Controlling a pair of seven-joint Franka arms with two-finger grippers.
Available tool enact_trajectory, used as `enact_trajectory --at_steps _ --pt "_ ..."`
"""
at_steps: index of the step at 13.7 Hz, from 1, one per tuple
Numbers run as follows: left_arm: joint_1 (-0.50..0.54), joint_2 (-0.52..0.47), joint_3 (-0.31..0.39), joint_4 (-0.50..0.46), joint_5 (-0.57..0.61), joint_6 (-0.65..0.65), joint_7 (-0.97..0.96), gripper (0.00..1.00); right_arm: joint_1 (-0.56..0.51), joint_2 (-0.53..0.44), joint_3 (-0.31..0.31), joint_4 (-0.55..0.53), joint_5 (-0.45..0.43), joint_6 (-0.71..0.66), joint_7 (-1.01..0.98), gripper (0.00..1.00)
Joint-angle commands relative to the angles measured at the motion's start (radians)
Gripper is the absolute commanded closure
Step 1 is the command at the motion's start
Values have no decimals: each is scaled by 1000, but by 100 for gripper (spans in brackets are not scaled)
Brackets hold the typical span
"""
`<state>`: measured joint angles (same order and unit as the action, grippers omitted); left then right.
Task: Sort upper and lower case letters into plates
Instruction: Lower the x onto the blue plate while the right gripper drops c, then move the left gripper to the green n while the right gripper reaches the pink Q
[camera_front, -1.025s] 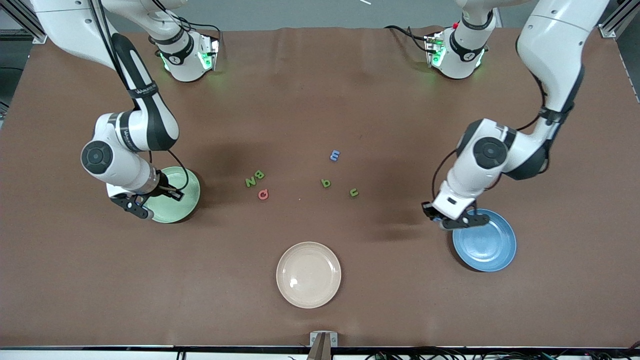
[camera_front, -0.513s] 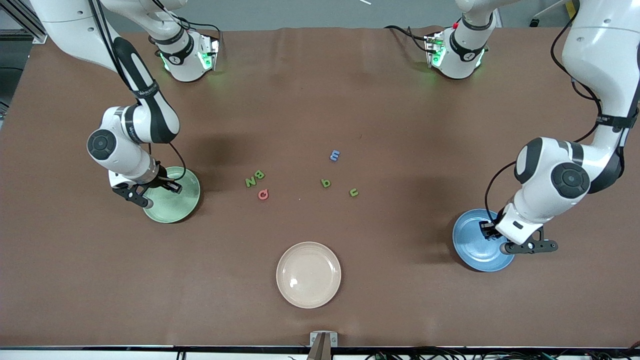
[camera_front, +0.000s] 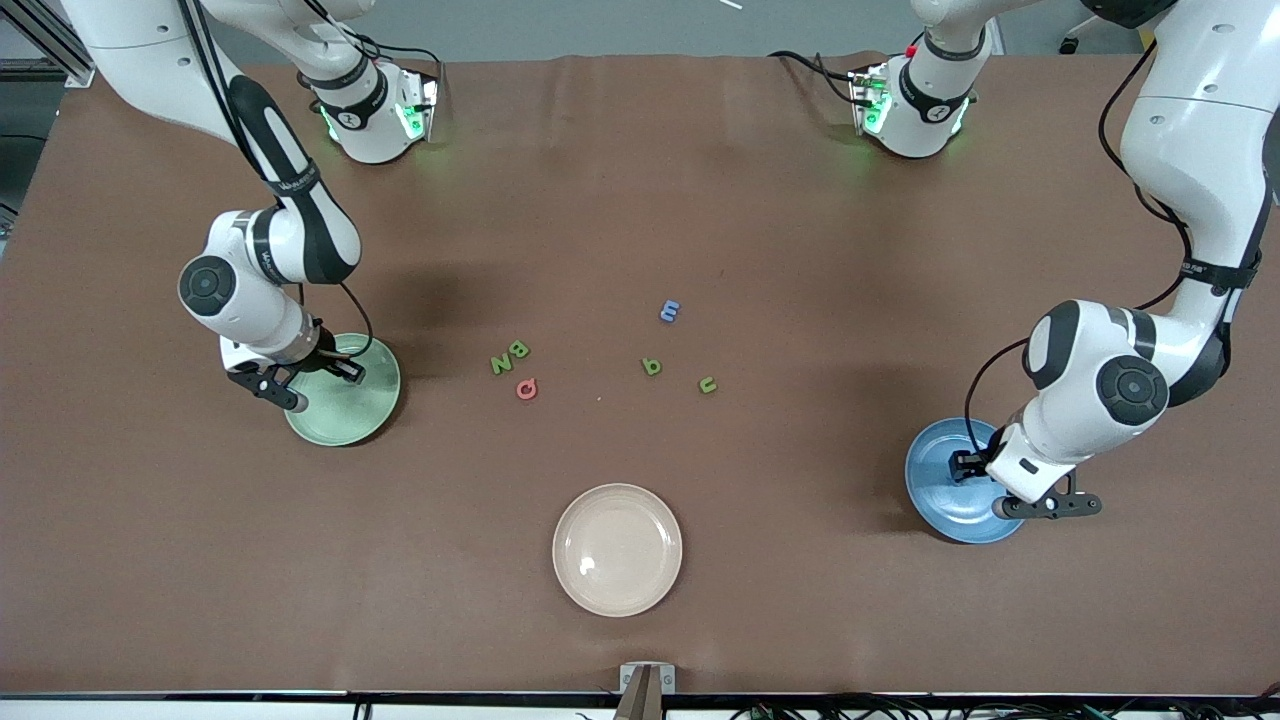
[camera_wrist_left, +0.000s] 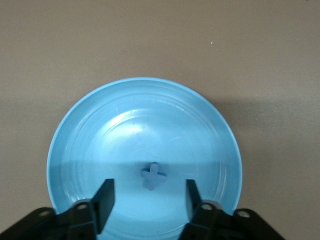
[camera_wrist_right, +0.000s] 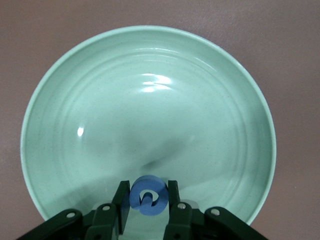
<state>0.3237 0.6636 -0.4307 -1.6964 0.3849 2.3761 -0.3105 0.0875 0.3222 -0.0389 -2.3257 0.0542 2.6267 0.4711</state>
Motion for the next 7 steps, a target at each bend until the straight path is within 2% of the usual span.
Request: enact_trajectory --at_steps 1,5,6,7 --pt "-23 -34 -22 3 22 -58 -83 0 -35 -9 14 -27 -5 26 -14 98" --pt "-40 -58 -163 1 12 -169 -303 0 -35 -6 14 -27 -5 23 -12 95" --pt "-51 -52 -189 1 12 -170 -375 0 -35 -3 14 -26 -5 21 -12 84" --pt "-84 -48 -198 1 12 -170 -462 0 -35 -2 14 -24 -5 19 -14 64"
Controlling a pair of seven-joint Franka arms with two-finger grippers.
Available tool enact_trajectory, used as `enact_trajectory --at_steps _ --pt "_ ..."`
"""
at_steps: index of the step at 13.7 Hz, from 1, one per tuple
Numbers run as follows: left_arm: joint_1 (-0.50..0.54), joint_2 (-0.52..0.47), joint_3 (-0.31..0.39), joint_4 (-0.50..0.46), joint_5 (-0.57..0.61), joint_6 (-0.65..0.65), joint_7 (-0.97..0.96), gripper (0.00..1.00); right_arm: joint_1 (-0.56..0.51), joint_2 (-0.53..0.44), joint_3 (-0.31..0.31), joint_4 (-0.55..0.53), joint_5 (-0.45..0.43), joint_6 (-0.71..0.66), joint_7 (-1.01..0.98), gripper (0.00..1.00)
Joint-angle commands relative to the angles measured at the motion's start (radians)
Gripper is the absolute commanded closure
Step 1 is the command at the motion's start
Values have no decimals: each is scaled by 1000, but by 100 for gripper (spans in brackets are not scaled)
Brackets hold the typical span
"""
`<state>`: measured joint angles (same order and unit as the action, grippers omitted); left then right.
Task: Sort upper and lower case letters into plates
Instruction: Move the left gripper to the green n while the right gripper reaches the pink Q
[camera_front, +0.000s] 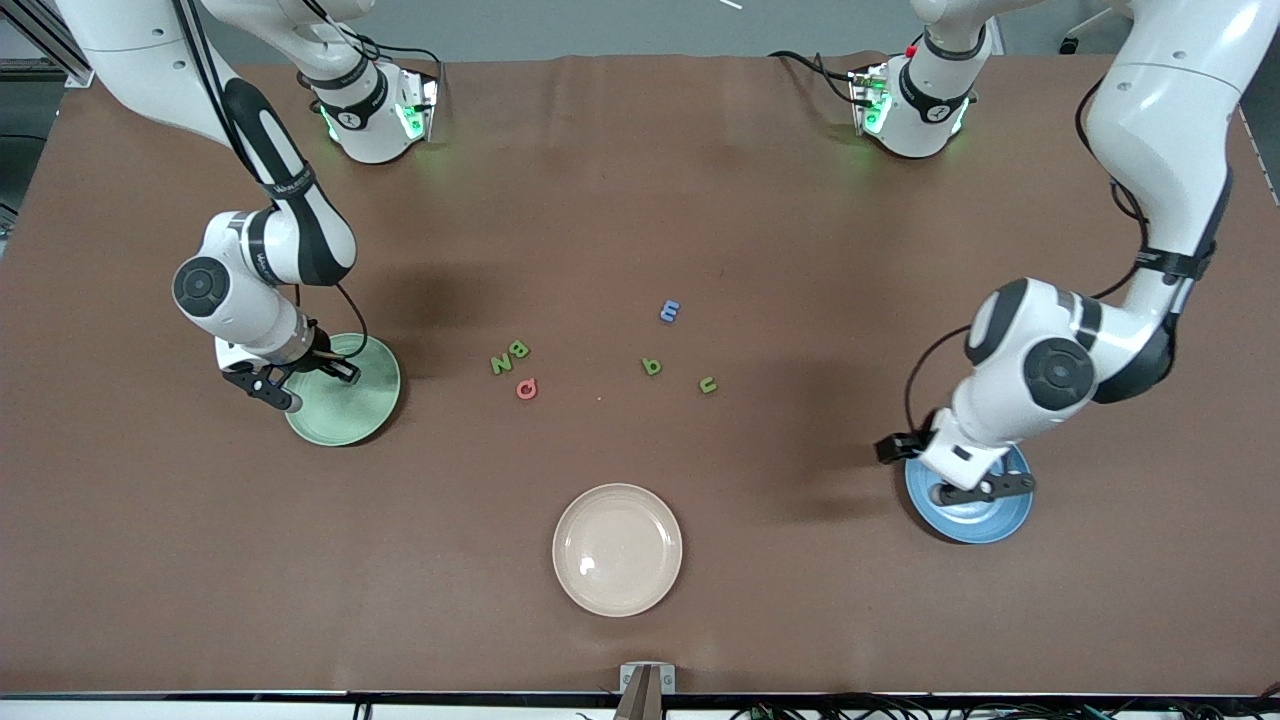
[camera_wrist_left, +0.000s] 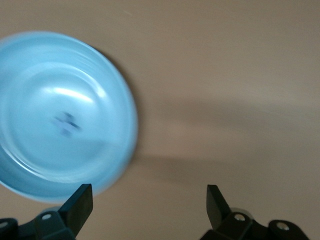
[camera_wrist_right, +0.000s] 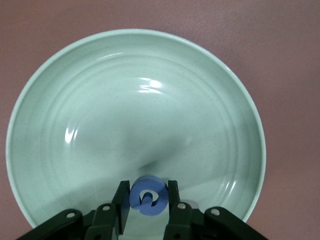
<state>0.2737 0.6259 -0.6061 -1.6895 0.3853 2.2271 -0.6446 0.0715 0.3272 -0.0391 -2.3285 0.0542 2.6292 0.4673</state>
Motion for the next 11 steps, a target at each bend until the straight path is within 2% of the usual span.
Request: enact_trajectory --at_steps 1,2,4,6,8,11 --pt "-78 -8 -23 -4 12 -21 -198 0 -19 -7 15 -17 -5 14 -9 27" --pt "-118 1 -23 -1 14 -21 -267 0 -18 -10 16 -12 -5 8 -7 0" --pt "-187 24 -23 14 23 -15 -393 0 -13 -17 16 14 -5 -3 -10 0" --pt "-279 64 -12 57 21 -15 -507 0 -7 -26 21 59 -5 -91 2 0" --pt "-364 90 34 97 21 -15 -593 1 5 -30 24 109 -2 -188 13 0" --pt "-485 110 119 108 20 -15 -682 3 95 -31 24 120 4 -178 143 0"
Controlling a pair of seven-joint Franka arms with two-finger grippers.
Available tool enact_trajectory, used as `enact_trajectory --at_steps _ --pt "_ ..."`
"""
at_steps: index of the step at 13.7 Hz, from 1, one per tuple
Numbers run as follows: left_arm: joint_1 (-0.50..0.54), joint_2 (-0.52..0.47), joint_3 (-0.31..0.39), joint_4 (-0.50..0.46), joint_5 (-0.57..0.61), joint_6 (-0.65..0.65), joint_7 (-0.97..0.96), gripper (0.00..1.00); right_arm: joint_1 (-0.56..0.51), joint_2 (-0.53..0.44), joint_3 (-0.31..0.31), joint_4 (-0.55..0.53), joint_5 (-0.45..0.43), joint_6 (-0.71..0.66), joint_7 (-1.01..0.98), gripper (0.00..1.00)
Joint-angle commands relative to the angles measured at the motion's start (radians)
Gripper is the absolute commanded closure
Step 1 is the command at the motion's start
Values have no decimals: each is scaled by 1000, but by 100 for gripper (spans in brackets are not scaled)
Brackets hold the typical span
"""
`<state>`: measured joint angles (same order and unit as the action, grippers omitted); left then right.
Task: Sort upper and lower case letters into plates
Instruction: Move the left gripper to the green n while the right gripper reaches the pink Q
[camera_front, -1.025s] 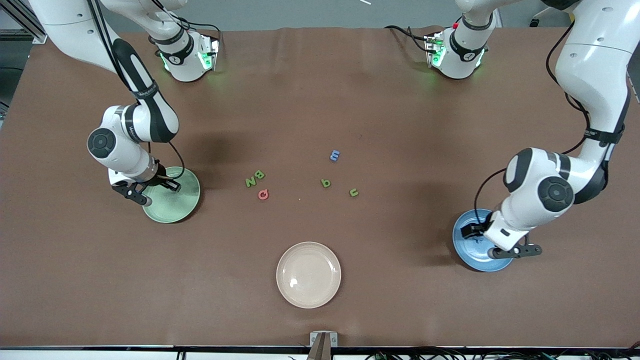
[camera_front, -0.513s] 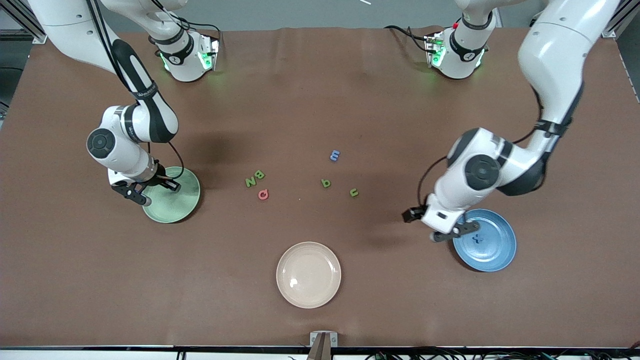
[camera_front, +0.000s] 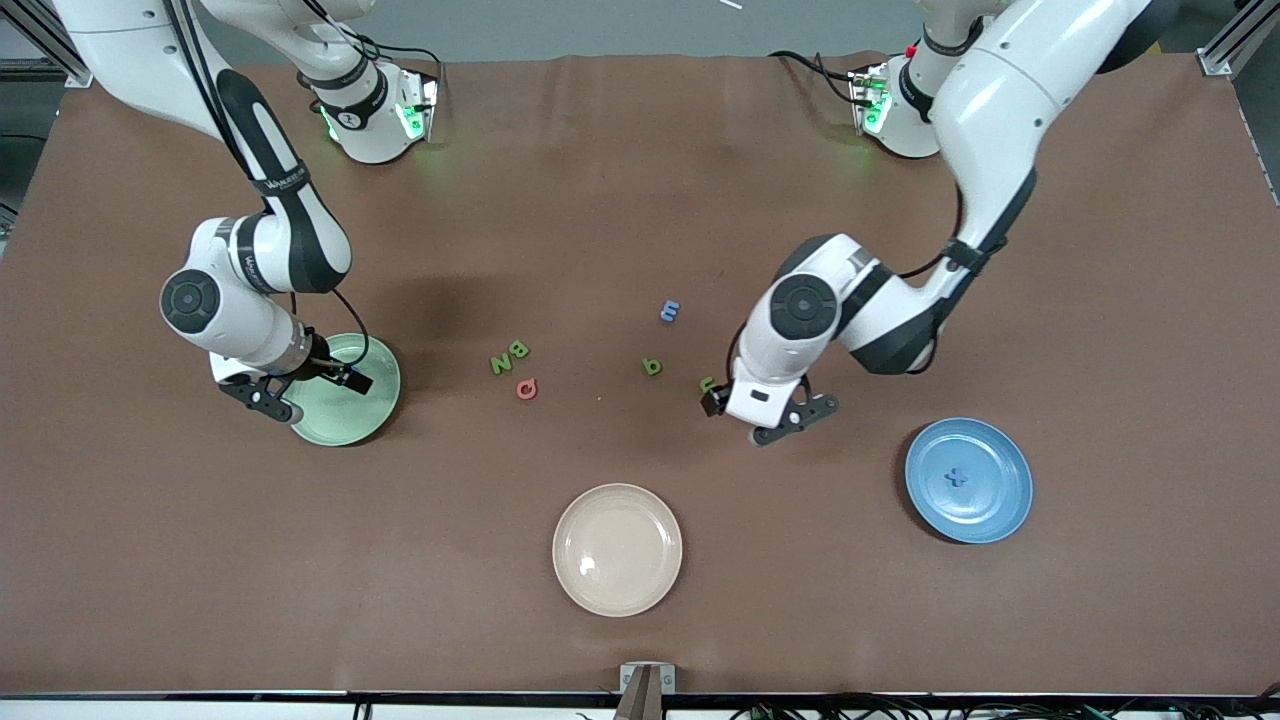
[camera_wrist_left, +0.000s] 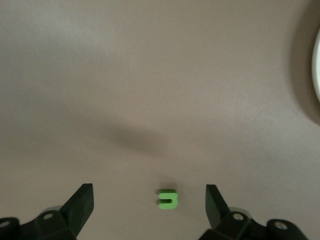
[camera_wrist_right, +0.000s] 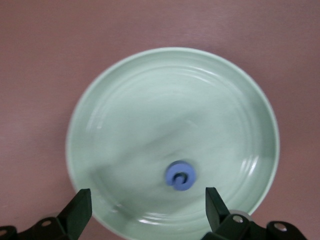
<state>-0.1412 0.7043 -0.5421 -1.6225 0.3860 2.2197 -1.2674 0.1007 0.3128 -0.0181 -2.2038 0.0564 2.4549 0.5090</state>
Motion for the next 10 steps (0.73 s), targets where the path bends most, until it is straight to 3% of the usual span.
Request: enact_trajectory --at_steps 1,5,10 --pt "-105 32 86 41 17 -5 -81 3 108 -14 3 10 2 4 161 0" --pt "-126 38 106 26 24 24 -154 5 264 35 1 93 2 10 396 0" --pt "-130 60 106 -2 24 110 -191 9 401 166 0 228 -10 16 632 0"
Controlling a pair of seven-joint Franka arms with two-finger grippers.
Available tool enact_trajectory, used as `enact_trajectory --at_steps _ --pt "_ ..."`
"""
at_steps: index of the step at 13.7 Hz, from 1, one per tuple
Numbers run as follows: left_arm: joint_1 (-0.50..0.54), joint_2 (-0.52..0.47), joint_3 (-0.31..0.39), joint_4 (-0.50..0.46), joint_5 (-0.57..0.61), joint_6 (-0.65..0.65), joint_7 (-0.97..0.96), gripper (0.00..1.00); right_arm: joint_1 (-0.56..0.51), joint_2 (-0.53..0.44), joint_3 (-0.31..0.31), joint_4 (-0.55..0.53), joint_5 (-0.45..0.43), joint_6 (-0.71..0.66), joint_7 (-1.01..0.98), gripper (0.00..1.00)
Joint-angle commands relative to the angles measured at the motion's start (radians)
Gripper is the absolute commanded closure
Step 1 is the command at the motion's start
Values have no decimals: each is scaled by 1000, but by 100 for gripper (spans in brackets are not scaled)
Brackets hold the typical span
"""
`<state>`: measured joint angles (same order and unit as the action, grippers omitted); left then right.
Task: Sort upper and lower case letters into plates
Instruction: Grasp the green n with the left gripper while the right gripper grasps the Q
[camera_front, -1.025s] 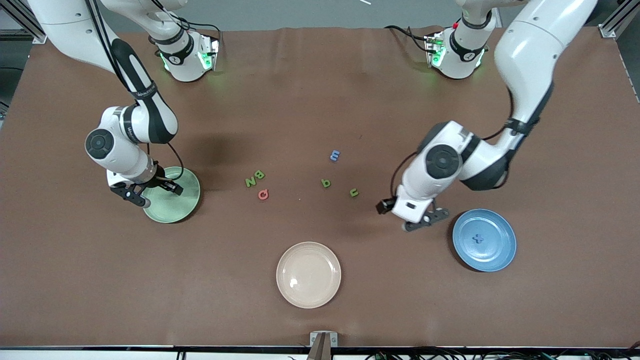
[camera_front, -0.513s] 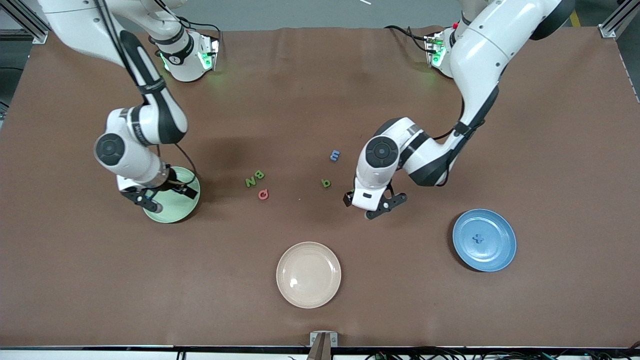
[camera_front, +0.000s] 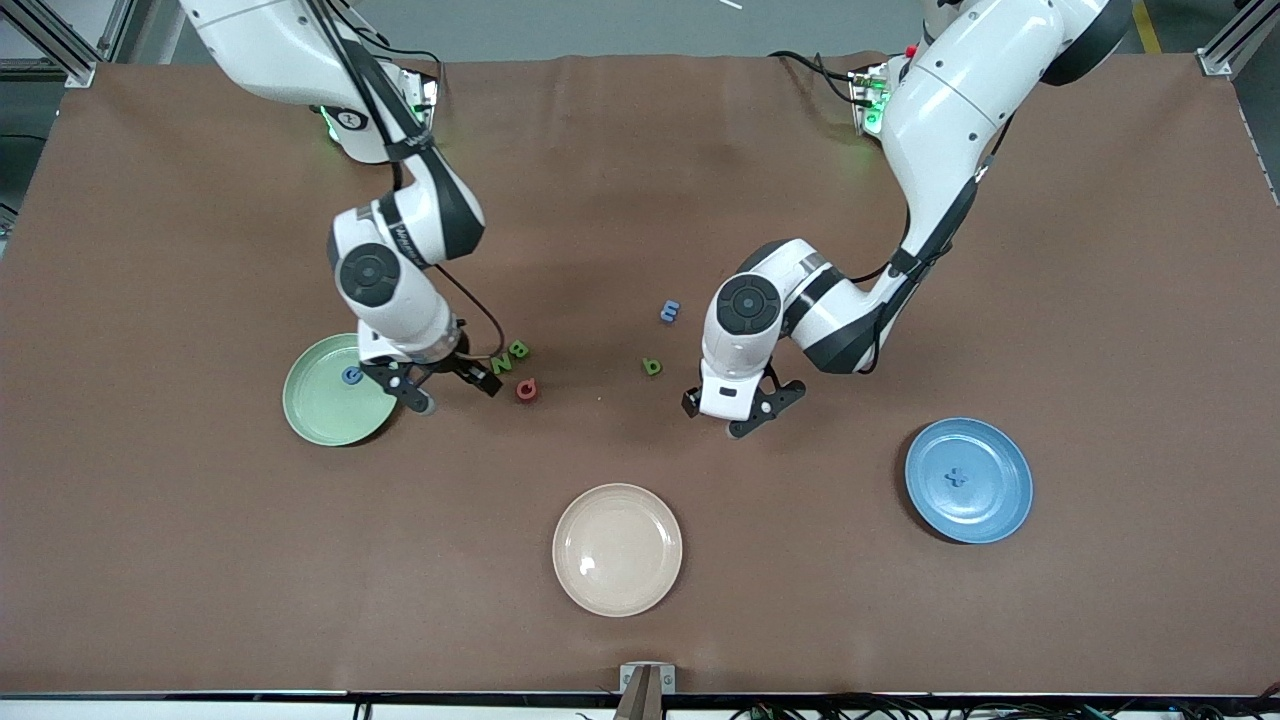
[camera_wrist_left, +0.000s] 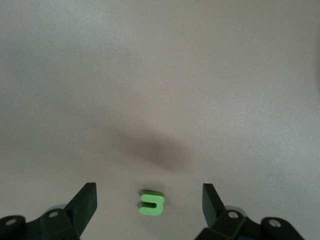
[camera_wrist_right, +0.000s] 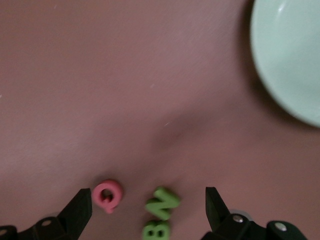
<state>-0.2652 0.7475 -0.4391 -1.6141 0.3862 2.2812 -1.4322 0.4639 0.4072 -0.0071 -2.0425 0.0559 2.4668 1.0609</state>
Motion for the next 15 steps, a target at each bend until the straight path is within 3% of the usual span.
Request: enact_trajectory --at_steps 1,9,12,15 --pt "-6 27 3 -12 25 61 -27 9 54 93 -13 80 -11 14 117 0" --pt "-6 35 3 -52 28 70 -24 17 94 183 -17 142 -14 37 203 1" --pt "-6 30 2 -69 28 75 -28 20 102 199 -17 149 -14 43 203 7" --pt "-6 30 -3 -70 26 76 -28 24 111 208 -19 151 -14 46 203 20"
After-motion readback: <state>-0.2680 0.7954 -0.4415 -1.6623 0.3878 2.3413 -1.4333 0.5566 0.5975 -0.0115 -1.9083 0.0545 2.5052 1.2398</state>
